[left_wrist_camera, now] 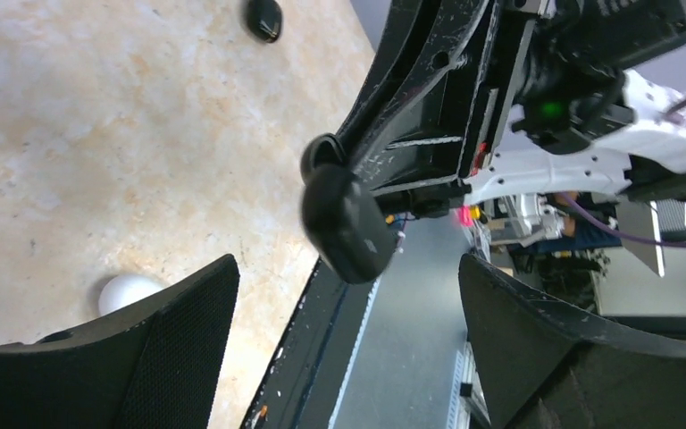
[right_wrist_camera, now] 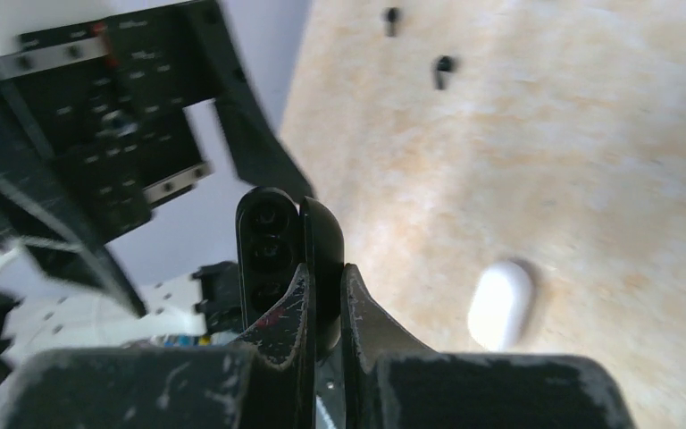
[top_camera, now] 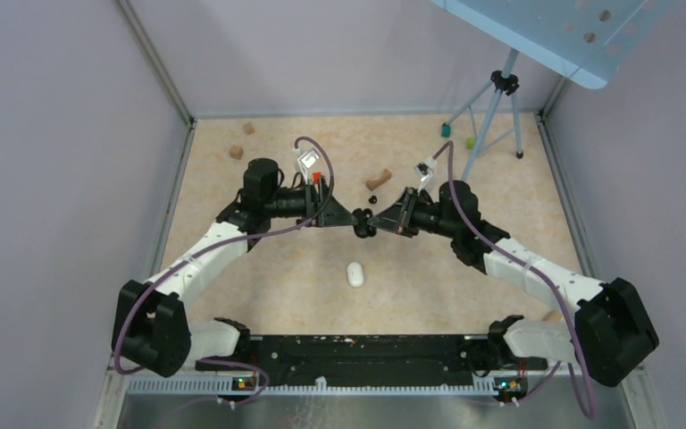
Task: Insert the wireless bluetooth earbuds into the charging case
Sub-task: Pass from the left arm to the right
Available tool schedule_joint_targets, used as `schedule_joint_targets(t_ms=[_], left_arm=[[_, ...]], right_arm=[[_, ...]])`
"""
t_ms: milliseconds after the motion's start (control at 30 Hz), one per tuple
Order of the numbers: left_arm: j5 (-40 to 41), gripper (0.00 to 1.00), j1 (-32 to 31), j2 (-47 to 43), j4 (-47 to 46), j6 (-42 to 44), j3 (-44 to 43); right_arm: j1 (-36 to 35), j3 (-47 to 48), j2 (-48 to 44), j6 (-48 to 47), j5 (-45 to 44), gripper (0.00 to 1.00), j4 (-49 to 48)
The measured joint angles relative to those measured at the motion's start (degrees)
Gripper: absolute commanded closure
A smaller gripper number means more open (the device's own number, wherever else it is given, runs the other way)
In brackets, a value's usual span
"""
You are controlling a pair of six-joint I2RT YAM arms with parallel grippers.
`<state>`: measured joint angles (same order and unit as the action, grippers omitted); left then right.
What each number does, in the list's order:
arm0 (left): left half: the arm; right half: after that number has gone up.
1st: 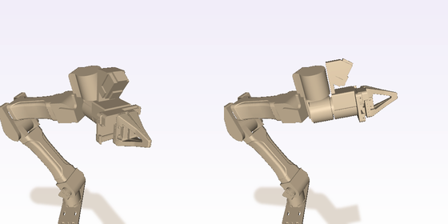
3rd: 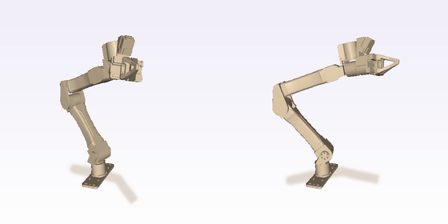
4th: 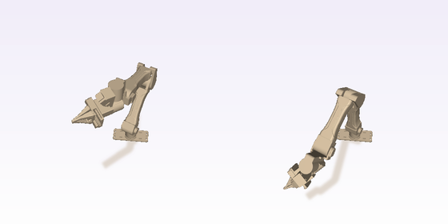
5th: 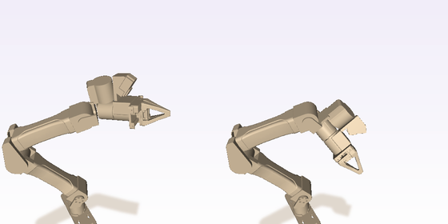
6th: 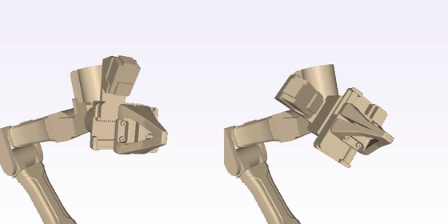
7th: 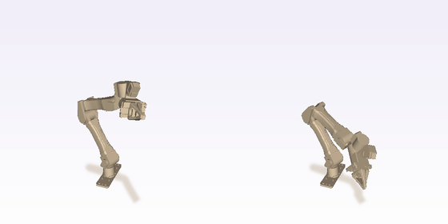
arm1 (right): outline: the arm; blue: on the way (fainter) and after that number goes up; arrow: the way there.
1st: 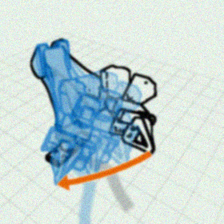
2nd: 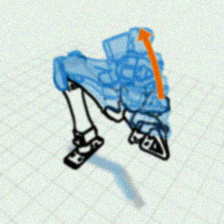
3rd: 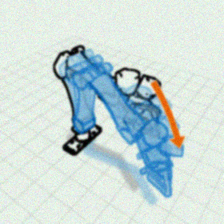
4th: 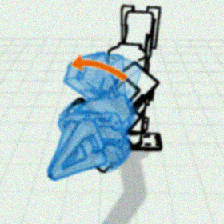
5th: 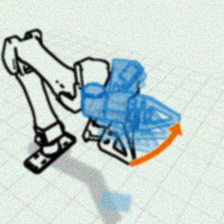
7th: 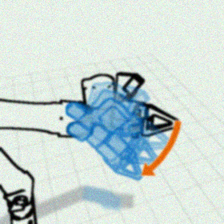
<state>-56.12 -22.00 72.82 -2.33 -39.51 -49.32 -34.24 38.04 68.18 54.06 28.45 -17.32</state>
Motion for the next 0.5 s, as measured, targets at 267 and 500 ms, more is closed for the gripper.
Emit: schedule_joint_targets(t_ms=[267, 500], left_arm=[[18.9, 0.07, -6.4, -3.0, 7.3, -2.4, -0.2], [33.2, 0.17, -12.9, -2.8, 11.5, -6.5, -0.3]], right_arm=[[-7.0, 11.6, 0.6, -6.9, -22.8, 1.00, 28.6], [-10.9, 15.0, 3.1, -7.6, -33.2, 1.00, 37.5]])
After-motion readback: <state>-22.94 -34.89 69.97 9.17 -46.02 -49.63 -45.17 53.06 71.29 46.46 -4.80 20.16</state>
